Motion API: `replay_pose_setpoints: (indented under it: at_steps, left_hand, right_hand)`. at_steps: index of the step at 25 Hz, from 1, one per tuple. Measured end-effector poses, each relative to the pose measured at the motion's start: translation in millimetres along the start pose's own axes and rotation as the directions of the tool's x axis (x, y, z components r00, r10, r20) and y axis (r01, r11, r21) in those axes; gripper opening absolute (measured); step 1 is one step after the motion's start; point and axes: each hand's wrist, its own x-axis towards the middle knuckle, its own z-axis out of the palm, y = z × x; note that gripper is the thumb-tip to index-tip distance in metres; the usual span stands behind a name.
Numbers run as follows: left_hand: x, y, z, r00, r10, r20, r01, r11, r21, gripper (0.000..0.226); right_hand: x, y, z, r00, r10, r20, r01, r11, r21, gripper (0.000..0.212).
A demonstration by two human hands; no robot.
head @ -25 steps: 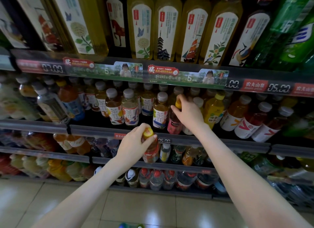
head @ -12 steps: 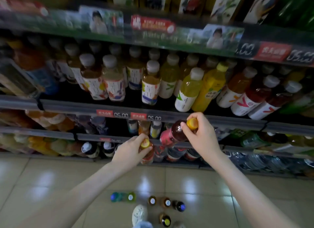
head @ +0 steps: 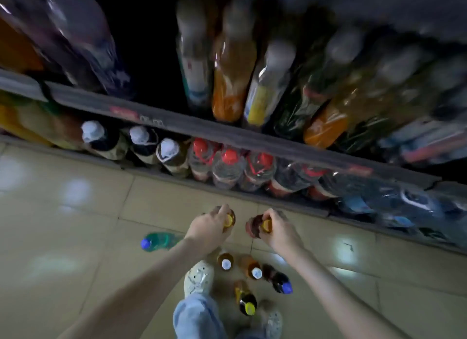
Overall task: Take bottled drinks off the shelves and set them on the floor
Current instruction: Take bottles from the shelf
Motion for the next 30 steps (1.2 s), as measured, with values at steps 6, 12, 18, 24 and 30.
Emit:
replay_pose_setpoints:
  at_steps: [6, 12, 18, 24, 30]
  left_hand:
    - [92, -42, 143, 0.984, -0.035, 0.177, 0.023, 0.998, 0.066, 0.061]
    - [107, -57, 194, 0.974, -0.048, 0.219, 0.044, 0.999, 0.024, 0.062]
    - [56, -20, 125, 0.987, -0.109, 0.12, 0.117, 0.991, -0.063, 0.052]
    - [-58, 60, -70, 0.996, -0.02, -0.084, 0.001, 0.977, -0.215, 0.044]
    - [-183, 149, -273, 0.884, 0.231, -0.407, -0.323, 0.93, -0.174, 0.026]
  right_hand:
    - [84, 71, 132, 0.996, 0.058, 0.071, -0.05, 0.992, -0.116, 0.032]
    - [96, 99, 177, 0.99, 0.087, 0.111, -0.058, 0.969, -0.238, 0.047]
    - [43, 41, 102, 0.993, 0.049, 0.109, -0.012, 0.947, -0.321, 0.053]
    - [-85, -68, -103, 0.967, -0.101, -0.233, 0.093, 0.995, -0.044, 0.051]
    - [-200, -153, -294, 0.773, -0.12, -0.622, 0.288, 0.941, 0.176, 0.04]
